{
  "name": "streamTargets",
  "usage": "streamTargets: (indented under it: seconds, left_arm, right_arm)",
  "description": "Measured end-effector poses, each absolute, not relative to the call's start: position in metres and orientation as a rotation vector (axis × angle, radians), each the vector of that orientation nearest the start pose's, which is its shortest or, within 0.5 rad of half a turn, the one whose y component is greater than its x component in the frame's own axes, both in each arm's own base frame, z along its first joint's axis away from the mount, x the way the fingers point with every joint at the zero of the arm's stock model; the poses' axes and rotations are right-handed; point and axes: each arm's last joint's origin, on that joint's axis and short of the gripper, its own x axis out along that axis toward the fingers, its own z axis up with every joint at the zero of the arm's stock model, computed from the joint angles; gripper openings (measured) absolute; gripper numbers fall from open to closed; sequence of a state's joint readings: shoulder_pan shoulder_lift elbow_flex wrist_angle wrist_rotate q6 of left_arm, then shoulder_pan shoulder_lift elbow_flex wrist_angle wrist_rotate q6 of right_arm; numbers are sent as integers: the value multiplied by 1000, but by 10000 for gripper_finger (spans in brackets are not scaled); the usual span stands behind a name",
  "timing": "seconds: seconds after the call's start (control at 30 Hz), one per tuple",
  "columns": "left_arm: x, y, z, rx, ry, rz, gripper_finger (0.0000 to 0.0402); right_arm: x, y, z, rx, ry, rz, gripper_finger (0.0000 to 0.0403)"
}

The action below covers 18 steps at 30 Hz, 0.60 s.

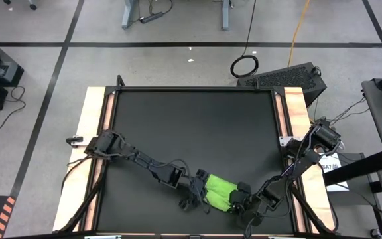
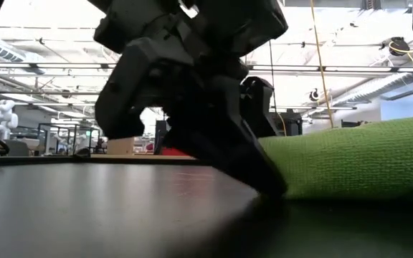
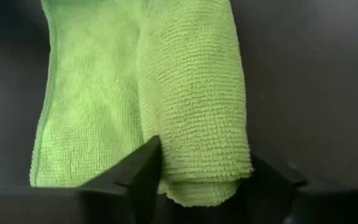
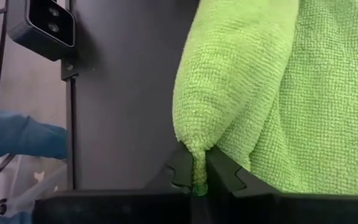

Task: Roll towel
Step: Roll the green microfiber towel

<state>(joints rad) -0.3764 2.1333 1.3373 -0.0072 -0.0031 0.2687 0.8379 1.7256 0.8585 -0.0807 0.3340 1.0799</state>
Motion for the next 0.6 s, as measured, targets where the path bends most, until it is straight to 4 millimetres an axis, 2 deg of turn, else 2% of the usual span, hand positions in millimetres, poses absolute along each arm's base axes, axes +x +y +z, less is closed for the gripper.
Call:
streamTargets:
  seconds: [0.17,0.27,0.43,0.6]
  left_arm:
    - [413,-157,125,326,748,-529,93]
    - [414,-156,125,294,743,-586,30]
    - [414,-149,124,130,804,-630,25]
    - [413,-130,121,-119,934,-651,27]
  right_arm:
    - [220,232,138,459,932,-13,10]
    - [217,234,139,428,933,4,34]
    - [207,236,145,339,951,51,122]
    - [198,235,153,268,963,80,212]
